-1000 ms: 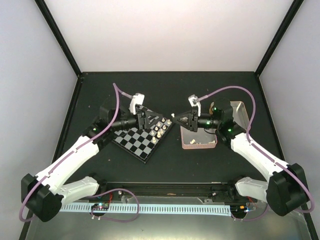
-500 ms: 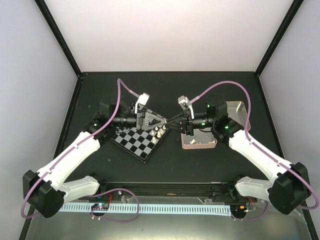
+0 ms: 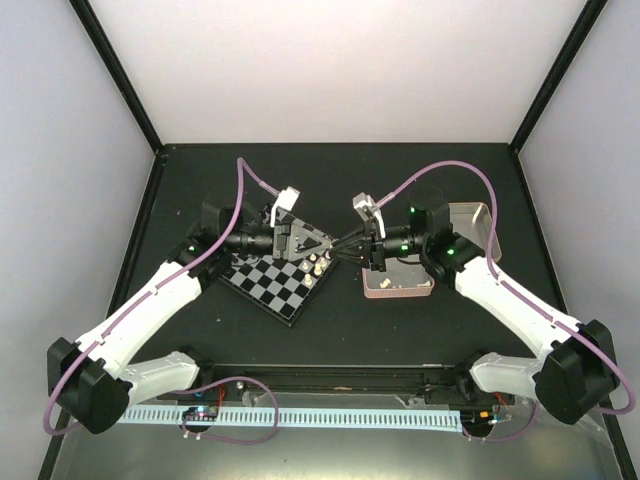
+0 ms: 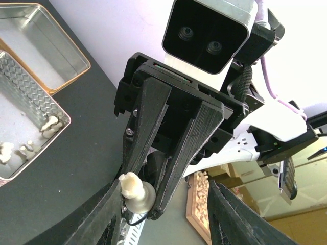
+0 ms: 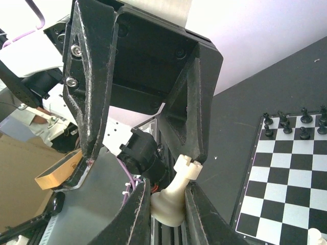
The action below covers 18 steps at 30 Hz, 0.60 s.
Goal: Set up the chess pieces on the board
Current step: Place the chess piece on the chessboard.
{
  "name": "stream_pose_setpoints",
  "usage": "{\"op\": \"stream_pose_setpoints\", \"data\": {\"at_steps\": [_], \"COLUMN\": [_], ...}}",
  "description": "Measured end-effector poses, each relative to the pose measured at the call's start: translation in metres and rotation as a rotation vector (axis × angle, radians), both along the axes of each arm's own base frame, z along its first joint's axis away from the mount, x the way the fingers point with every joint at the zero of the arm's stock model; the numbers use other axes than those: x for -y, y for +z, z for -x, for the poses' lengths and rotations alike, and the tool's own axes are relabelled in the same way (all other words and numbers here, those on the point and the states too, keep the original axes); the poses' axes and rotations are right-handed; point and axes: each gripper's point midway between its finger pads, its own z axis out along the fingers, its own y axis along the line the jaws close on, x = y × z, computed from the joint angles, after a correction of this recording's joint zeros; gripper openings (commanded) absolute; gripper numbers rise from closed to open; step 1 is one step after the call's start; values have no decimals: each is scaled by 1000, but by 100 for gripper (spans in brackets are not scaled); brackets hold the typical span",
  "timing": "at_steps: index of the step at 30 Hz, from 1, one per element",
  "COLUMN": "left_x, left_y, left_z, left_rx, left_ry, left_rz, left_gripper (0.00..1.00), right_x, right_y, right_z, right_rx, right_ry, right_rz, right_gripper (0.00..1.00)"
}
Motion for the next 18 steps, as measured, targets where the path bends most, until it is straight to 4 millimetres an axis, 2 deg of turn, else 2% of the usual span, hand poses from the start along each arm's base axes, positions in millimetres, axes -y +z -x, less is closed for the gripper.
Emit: {"op": "stream_pose_setpoints", "data": {"at_steps": [6, 10, 14, 18], "left_x": [0, -1, -2, -3], "left_y": [-10, -16, -20, -22], "left_z": [-4, -7, -12, -14], "left_rx": [-39, -50, -57, -60], "left_ry": [12, 33, 66, 82], "left_rz": [-26, -46, -64, -72], "left_gripper": [43, 52, 55, 51], "right_x": [-2, -2, -5, -6], "right_y": [-8, -12, -12, -12], "right_z": [-2, -3, 1, 2], "right_rx": [-16, -26, -23, -18], "right_ry": [3, -5, 7, 14], "right_rz": [18, 30, 32, 31], "right_gripper": [12, 12, 12, 12]}}
